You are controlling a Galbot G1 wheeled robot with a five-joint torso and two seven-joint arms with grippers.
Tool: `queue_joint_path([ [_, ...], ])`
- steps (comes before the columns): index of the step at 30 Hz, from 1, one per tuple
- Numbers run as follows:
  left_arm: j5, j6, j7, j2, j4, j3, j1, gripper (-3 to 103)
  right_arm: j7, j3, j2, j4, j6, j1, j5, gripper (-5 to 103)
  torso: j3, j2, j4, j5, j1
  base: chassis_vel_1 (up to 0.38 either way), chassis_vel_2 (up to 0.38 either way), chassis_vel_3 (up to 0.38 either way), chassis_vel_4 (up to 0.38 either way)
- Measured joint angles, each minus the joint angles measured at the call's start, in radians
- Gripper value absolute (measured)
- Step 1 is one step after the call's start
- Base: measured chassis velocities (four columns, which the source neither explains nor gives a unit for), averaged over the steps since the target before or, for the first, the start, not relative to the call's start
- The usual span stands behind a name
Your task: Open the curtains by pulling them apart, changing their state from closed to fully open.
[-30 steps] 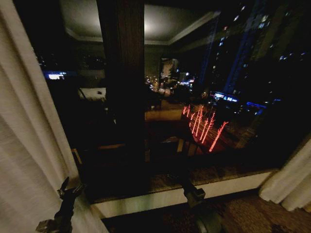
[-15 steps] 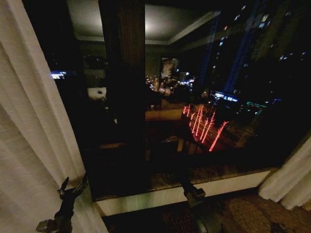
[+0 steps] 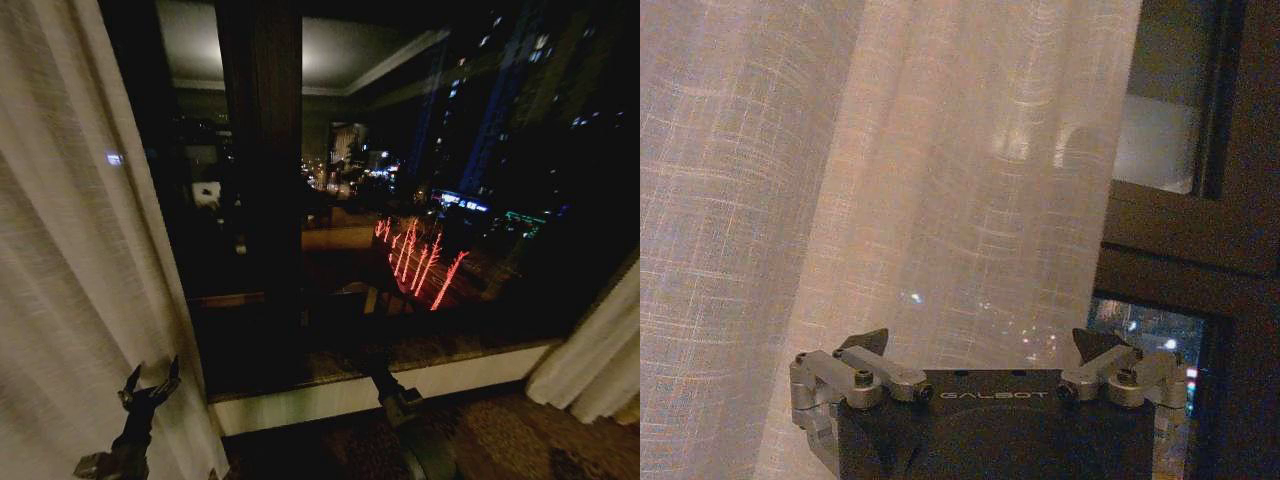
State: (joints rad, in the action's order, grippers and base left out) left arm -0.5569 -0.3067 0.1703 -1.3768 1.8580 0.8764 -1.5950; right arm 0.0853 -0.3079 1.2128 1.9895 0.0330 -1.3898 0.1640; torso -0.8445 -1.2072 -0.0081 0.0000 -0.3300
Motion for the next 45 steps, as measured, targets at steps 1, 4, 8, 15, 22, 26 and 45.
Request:
queue_joint_path([
  [1, 0.000, 0.000, 0.000, 0.000, 0.000, 0.000, 0.000, 100, 0.000, 0.000, 0.000, 0.000, 0.000, 0.000, 0.000, 100, 0.000, 0.000, 0.0000, 0.0000, 0.000, 0.000, 0.000, 0.000, 0.000],
  [4, 0.000, 0.000, 0.000, 0.000, 0.000, 0.000, 0.000, 100, 0.000, 0.000, 0.000, 0.000, 0.000, 0.000, 0.000, 100, 0.000, 0.000, 0.0000, -0.0002, 0.000, 0.000, 0.000, 0.000, 0.000],
  [8, 0.000, 0.000, 0.000, 0.000, 0.000, 0.000, 0.000, 100, 0.000, 0.000, 0.000, 0.000, 0.000, 0.000, 0.000, 100, 0.000, 0.000, 0.0000, 0.0000, 0.001, 0.000, 0.000, 0.000, 0.000],
  [15, 0.000, 0.000, 0.000, 0.000, 0.000, 0.000, 0.000, 100, 0.000, 0.000, 0.000, 0.000, 0.000, 0.000, 0.000, 100, 0.000, 0.000, 0.0000, -0.0001, 0.000, 0.000, 0.000, 0.000, 0.000],
  [22, 0.000, 0.000, 0.000, 0.000, 0.000, 0.000, 0.000, 100, 0.000, 0.000, 0.000, 0.000, 0.000, 0.000, 0.000, 100, 0.000, 0.000, 0.0000, 0.0000, 0.000, 0.000, 0.000, 0.000, 0.000],
  [26, 0.000, 0.000, 0.000, 0.000, 0.000, 0.000, 0.000, 100, 0.000, 0.000, 0.000, 0.000, 0.000, 0.000, 0.000, 100, 0.000, 0.000, 0.0000, 0.0000, 0.000, 0.000, 0.000, 0.000, 0.000],
  [45, 0.000, 0.000, 0.000, 0.000, 0.000, 0.000, 0.000, 100, 0.000, 0.000, 0.000, 0.000, 0.000, 0.000, 0.000, 100, 0.000, 0.000, 0.0000, 0.0000, 0.000, 0.000, 0.000, 0.000, 0.000],
])
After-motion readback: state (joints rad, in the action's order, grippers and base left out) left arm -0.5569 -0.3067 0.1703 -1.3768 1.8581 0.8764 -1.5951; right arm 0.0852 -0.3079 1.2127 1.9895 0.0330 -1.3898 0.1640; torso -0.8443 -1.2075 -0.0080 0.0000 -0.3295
